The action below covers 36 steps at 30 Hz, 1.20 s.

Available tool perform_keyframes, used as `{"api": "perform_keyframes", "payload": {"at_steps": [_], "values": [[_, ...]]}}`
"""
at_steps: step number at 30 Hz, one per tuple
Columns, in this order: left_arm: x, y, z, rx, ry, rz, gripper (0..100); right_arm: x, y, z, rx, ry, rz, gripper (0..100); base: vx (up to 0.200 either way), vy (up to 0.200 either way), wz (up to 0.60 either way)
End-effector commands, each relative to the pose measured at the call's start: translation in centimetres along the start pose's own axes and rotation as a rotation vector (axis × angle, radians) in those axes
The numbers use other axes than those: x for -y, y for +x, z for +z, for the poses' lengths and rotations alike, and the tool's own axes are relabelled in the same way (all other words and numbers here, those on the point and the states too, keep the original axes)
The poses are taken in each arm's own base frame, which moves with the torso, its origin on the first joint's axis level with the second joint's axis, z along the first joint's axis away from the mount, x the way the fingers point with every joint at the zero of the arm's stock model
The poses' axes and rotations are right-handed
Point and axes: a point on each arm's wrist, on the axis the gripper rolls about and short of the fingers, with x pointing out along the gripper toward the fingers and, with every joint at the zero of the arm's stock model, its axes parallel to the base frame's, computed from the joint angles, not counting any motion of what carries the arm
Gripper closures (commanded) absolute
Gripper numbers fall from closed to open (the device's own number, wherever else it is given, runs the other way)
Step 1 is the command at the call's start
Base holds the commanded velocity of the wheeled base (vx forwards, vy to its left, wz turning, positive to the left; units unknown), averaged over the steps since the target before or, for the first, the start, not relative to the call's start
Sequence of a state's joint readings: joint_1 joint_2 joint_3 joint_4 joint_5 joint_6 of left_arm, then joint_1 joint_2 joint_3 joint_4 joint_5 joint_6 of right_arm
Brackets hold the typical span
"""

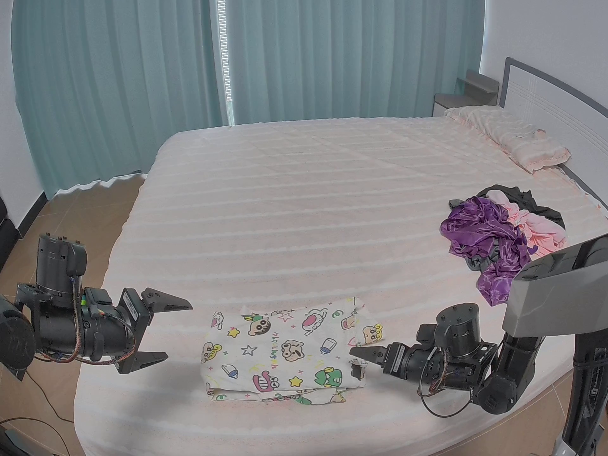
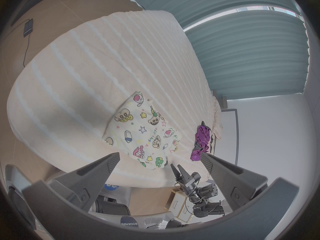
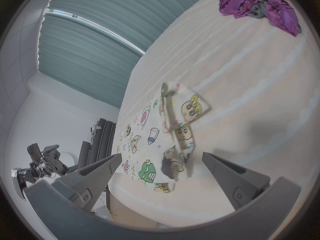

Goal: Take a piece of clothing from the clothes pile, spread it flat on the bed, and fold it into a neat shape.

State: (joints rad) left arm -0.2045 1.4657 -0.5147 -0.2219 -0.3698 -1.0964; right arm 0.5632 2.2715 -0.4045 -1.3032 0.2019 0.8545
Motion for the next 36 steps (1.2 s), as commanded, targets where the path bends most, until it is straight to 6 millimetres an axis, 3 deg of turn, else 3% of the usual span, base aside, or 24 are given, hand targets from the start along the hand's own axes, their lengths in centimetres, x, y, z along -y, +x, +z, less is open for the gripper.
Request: {"api": "perform_keyframes", "payload": {"at_steps": [1, 16, 17, 28, 36], "values": [[-0.2, 0.3, 0.1, -0.003, -0.005, 0.013, 0, 0.4, 0.3, -0.2, -0.023, 0.003, -0.025, 0, 0.0, 0.0, 0.0], [-0.2, 0.4, 0.1, -0.006, -0.006, 0.017, 0, 0.0, 1.4, -0.3, -0.086, -0.059, -0.069, 0, 0.0, 0.0, 0.0], [-0.2, 0.4, 0.1, -0.006, -0.006, 0.016, 0, -0.2, 1.4, -0.6, -0.095, -0.065, -0.068, 100, 0.0, 0.0, 0.0], [-0.2, 0.4, 0.1, -0.005, -0.006, 0.018, 0, -0.1, 1.2, -0.9, -0.126, -0.09, -0.097, 100, 0.0, 0.0, 0.0], [-0.2, 0.4, 0.1, -0.002, -0.005, 0.019, 0, -0.1, -1.4, -0.6, -0.112, -0.119, -0.116, 100, 0.0, 0.0, 0.0]]}}
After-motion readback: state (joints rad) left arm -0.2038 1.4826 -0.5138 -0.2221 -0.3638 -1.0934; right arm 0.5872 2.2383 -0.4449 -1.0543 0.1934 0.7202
